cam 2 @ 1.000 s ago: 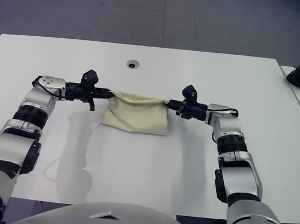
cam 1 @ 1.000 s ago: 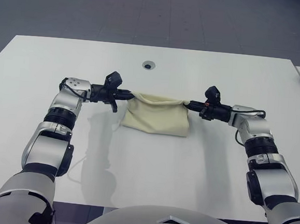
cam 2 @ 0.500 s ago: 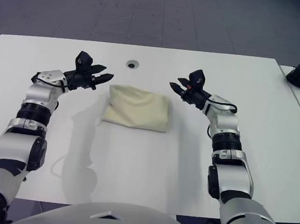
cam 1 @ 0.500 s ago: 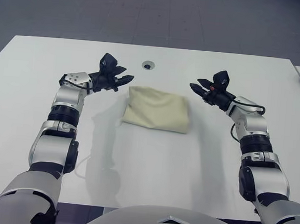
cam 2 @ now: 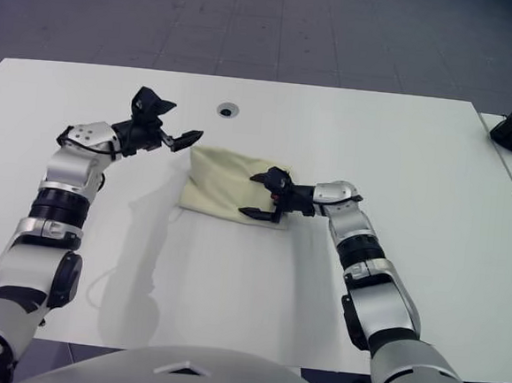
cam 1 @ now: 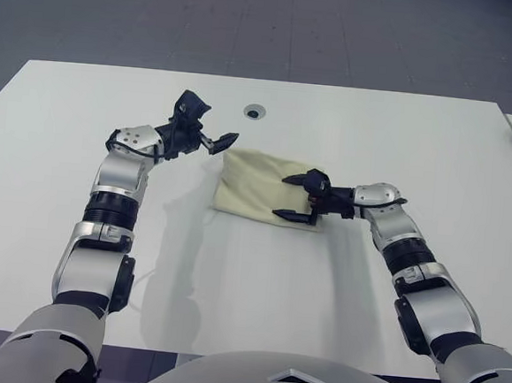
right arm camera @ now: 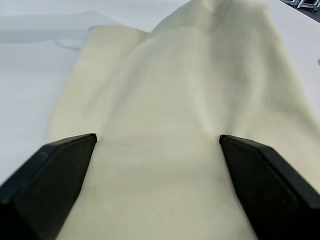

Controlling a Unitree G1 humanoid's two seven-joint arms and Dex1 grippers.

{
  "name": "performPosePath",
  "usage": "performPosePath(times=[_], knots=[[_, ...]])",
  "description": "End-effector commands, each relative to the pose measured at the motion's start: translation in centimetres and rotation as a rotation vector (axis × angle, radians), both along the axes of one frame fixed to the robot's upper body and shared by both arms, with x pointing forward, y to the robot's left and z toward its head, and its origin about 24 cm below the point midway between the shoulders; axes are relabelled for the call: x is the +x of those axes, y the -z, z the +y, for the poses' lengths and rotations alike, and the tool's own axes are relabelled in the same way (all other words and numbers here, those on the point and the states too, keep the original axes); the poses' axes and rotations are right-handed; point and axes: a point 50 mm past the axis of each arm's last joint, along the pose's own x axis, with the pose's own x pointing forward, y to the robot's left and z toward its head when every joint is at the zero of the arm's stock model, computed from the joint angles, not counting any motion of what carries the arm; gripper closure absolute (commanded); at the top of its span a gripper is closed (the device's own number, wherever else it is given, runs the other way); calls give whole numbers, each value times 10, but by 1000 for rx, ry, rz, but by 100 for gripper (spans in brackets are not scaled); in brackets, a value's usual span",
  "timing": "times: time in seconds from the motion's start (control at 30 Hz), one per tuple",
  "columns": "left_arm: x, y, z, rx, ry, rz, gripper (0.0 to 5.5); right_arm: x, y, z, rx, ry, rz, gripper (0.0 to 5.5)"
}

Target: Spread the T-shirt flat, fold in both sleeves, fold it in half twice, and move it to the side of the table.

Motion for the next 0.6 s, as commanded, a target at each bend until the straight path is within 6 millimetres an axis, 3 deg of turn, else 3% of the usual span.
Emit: performPosePath(times=[0.03, 0.17, 0.33, 0.4, 0.47, 0.6], knots=[[7, -33, 9, -57, -41, -72, 10, -36, 61, -62, -74, 341, 213, 20], [1, -49, 11, -151, -89, -115, 10, -96, 99, -130, -49, 769, 369, 11], [-29, -39, -4, -219, -125, -102, 10, -173, 118, -191, -109, 1339, 482, 11], [-42, -26, -8, -225, -190, -67, 10, -191, 118, -186, -99, 1463, 493, 11], [-52, -10, -7, -211, -298, -23, 10, -191, 113, -169, -63, 1462, 475, 11], [-64, 5, 2, -199, -468, 8, 10, -163, 96, -160, -61, 1448, 411, 11]])
